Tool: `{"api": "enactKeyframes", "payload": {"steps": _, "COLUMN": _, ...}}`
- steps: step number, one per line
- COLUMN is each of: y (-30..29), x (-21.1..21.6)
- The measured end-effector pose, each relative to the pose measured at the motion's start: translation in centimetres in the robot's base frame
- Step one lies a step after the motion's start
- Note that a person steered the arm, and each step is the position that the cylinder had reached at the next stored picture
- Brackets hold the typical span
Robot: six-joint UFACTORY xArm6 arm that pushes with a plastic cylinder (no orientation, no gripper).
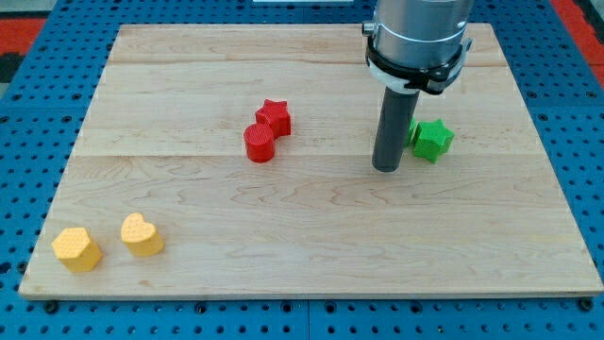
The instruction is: Slightly move your arm close to the green star
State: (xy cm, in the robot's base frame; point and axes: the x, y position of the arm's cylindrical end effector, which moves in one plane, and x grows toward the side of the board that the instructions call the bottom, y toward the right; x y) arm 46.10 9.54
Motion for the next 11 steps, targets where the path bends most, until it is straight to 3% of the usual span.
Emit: {"api": "enactKeyframes", "payload": {"steps": 11, "y": 2.3, "x": 0.7}}
